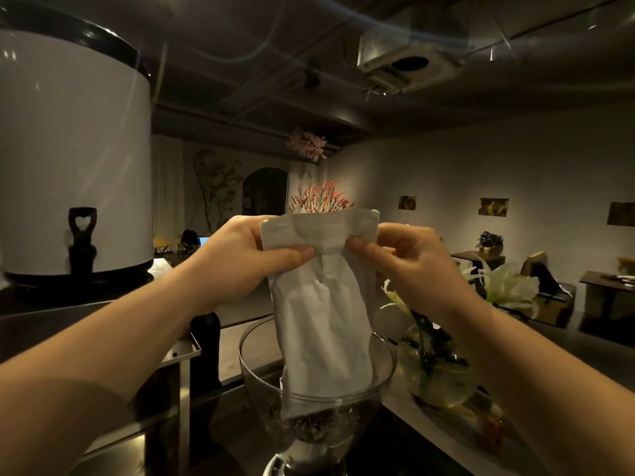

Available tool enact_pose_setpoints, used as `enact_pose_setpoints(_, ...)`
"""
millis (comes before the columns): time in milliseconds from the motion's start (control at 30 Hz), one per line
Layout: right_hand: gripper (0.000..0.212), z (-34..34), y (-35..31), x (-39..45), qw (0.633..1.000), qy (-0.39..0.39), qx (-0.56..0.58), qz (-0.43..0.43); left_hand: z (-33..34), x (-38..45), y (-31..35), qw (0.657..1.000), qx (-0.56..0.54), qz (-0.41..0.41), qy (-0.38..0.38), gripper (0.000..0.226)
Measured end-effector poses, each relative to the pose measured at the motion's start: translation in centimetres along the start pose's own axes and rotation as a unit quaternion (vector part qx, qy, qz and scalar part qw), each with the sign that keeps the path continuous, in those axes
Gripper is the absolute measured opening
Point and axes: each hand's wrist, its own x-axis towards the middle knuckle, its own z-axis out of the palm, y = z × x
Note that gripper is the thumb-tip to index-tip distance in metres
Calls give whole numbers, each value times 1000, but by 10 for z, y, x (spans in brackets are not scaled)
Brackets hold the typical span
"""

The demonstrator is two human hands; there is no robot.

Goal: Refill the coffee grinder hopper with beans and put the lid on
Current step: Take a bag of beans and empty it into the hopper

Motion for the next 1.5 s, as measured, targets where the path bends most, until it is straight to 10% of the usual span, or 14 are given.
enact_pose_setpoints(167,38,1,10,0,999,-28,-21,31,-5,-1,-6,998,65,-4,12,15)
enact_pose_setpoints(567,27,-4,14,-4,997,-38,51,54,11,-14,-9,981,-165,-96,39,19)
enact_pose_setpoints(1500,24,16,7,6,997,-33,57,41,14,-26,4,996,-29,-40,80,15)
